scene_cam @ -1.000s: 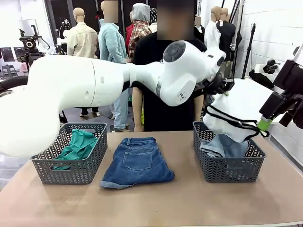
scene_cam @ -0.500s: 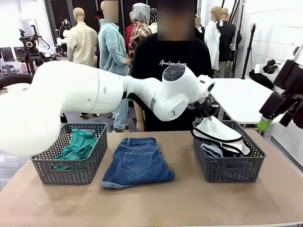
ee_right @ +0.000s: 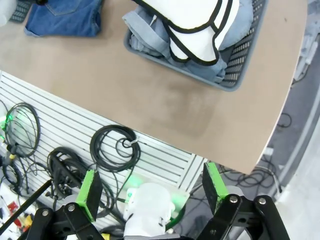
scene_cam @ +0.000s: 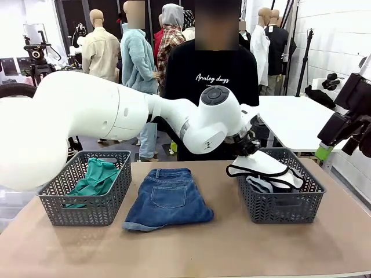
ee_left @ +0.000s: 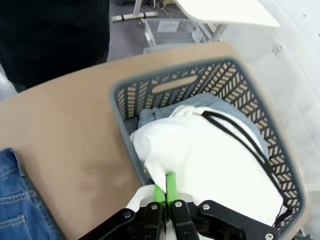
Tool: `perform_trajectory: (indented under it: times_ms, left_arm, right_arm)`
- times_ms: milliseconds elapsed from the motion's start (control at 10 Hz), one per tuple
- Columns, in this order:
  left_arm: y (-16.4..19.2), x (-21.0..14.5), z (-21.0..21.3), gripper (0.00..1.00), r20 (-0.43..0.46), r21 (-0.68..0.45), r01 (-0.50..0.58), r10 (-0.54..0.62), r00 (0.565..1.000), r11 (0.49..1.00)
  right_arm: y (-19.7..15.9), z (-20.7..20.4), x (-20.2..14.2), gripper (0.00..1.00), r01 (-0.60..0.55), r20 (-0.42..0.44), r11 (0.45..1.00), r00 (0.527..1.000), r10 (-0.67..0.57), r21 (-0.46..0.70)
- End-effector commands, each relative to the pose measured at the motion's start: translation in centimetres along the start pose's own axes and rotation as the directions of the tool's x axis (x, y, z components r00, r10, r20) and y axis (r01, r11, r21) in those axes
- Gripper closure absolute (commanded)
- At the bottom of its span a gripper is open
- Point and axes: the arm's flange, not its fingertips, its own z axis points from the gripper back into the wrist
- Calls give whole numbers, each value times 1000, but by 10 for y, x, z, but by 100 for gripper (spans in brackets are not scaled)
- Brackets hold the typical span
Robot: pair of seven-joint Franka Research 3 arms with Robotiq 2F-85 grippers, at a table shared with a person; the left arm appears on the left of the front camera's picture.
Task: Sort the tops and bottoms.
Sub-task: Sort the clothes according to human instructions.
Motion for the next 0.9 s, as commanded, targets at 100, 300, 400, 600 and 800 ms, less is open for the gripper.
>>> perform_trajectory:
  times_ms: [100, 300, 400, 600, 800]
  left_arm:
    - [5, 0, 11, 62, -7, 4, -7, 7, 1000, 1000]
    - [-2, 1, 13, 24, 11, -27, -6, 6, 1000, 1000]
    - [-11, 5, 18, 5, 26, -67, -10, 12, 1000, 998]
    - [-36, 23, 39, 0, 74, -147, 5, 6, 997, 989]
    - [-51, 52, 69, 0, 127, -172, 29, -7, 992, 985]
  right_arm:
    - [0, 1, 3, 0, 2, 1, 1000, 1000, -2, 7]
    - [0, 1, 3, 0, 2, 1, 1000, 1000, -2, 7]
    - [0, 1, 3, 0, 2, 1, 1000, 1000, -2, 7]
    - [0, 1, 3, 0, 2, 1, 1000, 1000, -2, 7]
    - [0, 1, 3, 0, 2, 1, 1000, 1000, -2, 7]
